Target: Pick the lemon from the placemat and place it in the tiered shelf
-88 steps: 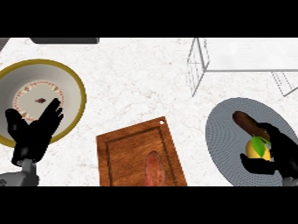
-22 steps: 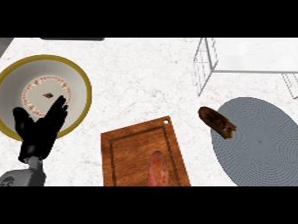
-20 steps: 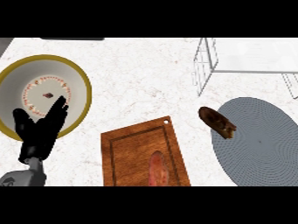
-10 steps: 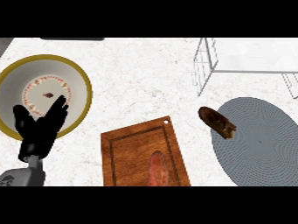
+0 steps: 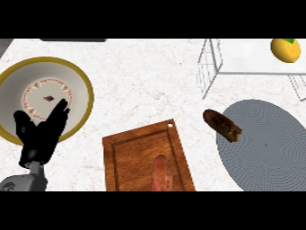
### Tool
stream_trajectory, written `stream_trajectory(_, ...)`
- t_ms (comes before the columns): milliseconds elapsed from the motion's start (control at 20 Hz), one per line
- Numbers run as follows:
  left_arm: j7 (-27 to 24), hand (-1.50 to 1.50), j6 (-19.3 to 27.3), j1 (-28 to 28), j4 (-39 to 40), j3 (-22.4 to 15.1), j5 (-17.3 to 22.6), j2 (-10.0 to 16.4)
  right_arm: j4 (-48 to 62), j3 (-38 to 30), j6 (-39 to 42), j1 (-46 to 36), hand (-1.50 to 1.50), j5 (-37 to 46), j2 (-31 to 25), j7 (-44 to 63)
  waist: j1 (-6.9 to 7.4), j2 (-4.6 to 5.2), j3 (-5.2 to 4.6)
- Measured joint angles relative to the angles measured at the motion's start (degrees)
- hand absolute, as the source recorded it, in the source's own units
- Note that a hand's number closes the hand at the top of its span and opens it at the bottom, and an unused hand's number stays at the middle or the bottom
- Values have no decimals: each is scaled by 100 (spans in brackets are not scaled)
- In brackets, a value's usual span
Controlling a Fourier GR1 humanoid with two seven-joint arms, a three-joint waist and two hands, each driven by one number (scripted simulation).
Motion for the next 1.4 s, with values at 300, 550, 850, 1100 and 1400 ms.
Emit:
stream_trajectory(300, 35, 0, -67, -15, 30, 45, 43, 27, 248, -649, -236, -184, -150, -514, 2, 215, -14, -6, 7)
stream_trajectory(550, 164, 0, -32, -23, -42, 26, 8, 28, 431, -1227, -336, -336, -150, -1028, -88, 281, -11, 1, -4)
stream_trajectory(850, 68, 0, -80, -24, 10, 54, 6, 30, 571, -1708, -853, -530, -150, -1354, -296, 484, -8, 5, -1)
stream_trajectory(1100, 183, 0, -35, -21, -56, 58, -1, 9, 654, -1845, -1334, -383, -150, -1284, -755, 467, -17, 12, -6)
stream_trajectory(1400, -2, 0, -69, 17, -22, 82, -6, -23, 911, -2308, -1444, -191, -150, -1526, -1582, 558, -33, 15, 1)
